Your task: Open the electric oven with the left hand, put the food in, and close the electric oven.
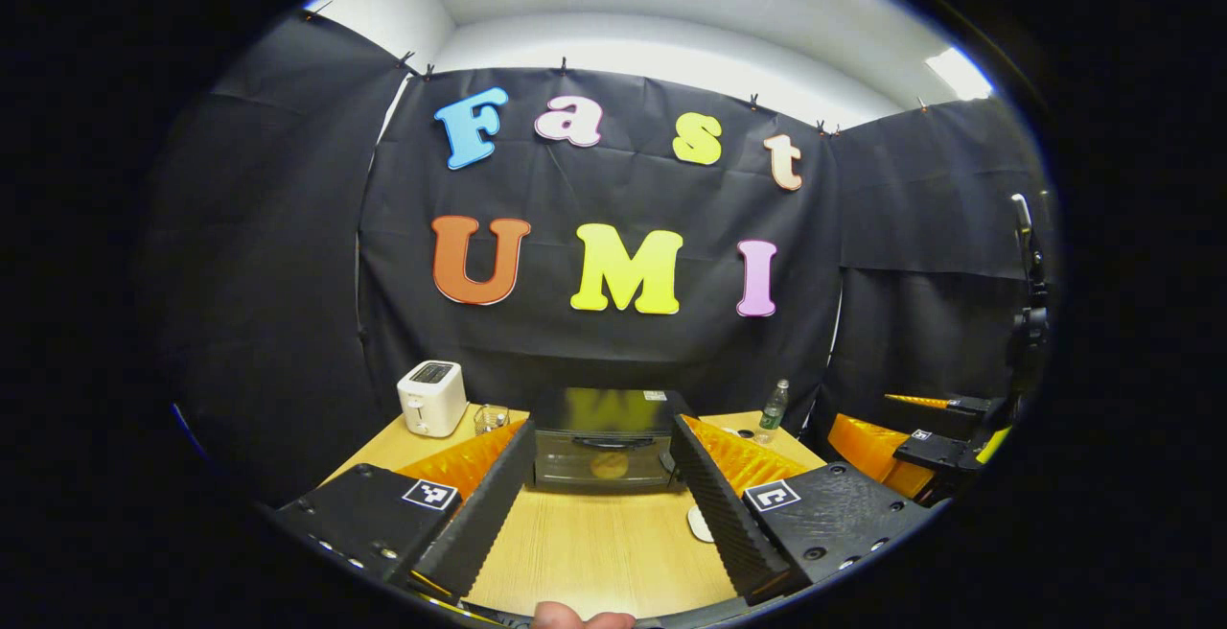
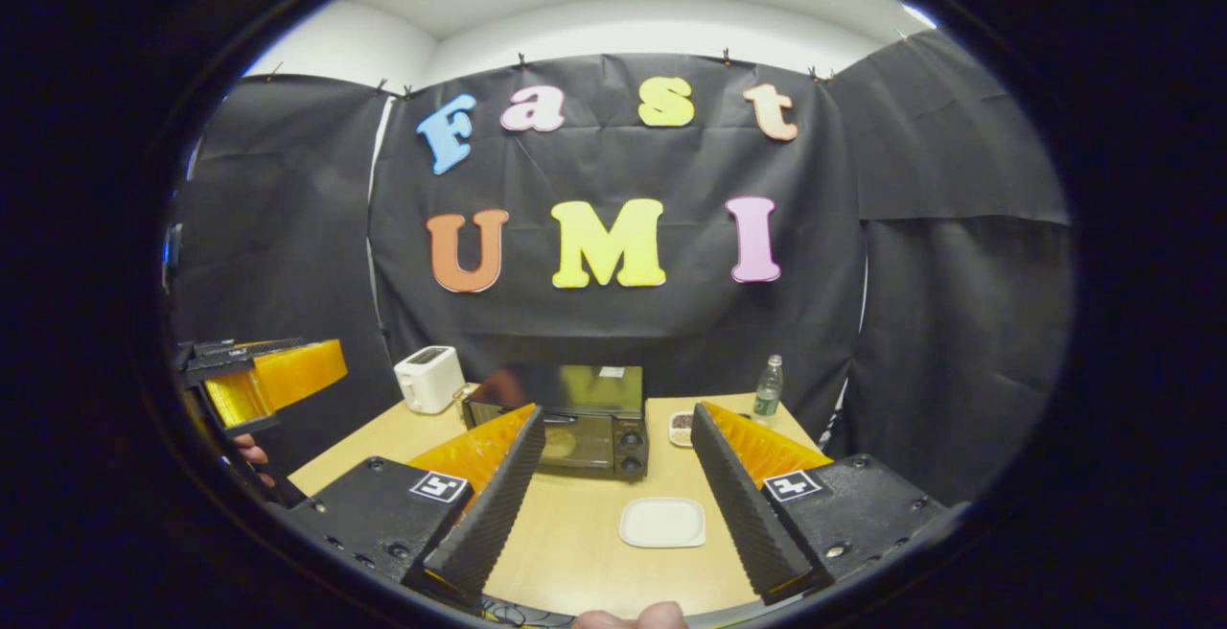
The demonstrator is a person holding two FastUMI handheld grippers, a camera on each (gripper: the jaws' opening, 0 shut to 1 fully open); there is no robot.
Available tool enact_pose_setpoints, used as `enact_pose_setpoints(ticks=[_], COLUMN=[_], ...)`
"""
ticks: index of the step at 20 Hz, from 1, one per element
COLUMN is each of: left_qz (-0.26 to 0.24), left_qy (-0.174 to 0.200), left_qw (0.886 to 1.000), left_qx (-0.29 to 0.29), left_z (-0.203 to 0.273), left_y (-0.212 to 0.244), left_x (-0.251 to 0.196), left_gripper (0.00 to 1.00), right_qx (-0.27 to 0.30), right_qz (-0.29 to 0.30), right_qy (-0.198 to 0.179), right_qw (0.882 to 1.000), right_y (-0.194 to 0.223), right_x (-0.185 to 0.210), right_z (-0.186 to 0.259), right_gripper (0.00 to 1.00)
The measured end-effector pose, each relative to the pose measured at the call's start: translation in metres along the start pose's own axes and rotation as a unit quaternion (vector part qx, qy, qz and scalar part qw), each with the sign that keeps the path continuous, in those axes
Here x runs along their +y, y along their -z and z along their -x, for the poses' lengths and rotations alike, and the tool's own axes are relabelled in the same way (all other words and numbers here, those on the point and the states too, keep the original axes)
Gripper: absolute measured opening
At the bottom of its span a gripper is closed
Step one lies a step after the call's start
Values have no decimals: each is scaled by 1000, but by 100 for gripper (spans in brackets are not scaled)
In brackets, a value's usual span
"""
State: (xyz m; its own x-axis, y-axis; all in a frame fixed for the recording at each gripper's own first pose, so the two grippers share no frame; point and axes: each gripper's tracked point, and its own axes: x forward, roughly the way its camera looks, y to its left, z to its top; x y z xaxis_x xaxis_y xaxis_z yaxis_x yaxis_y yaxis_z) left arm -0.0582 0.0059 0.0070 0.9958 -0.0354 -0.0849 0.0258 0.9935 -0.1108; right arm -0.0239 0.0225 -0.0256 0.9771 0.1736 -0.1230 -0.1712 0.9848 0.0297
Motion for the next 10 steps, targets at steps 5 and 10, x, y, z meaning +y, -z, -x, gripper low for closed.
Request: enact_pose_setpoints(ticks=[5,10], left_qz=[-6,-6], left_qy=[4,5], left_qw=[1000,1000], left_qx=[-10,-11], left_z=[57,92], left_y=[1,14], left_x=[10,11], left_gripper=[93,93], right_qx=[-11,-17], right_qz=[-5,2], right_qy=[3,9], right_qw=[1000,1000], right_y=[3,11], right_x=[27,40], right_z=[49,76], right_gripper=[96,96])
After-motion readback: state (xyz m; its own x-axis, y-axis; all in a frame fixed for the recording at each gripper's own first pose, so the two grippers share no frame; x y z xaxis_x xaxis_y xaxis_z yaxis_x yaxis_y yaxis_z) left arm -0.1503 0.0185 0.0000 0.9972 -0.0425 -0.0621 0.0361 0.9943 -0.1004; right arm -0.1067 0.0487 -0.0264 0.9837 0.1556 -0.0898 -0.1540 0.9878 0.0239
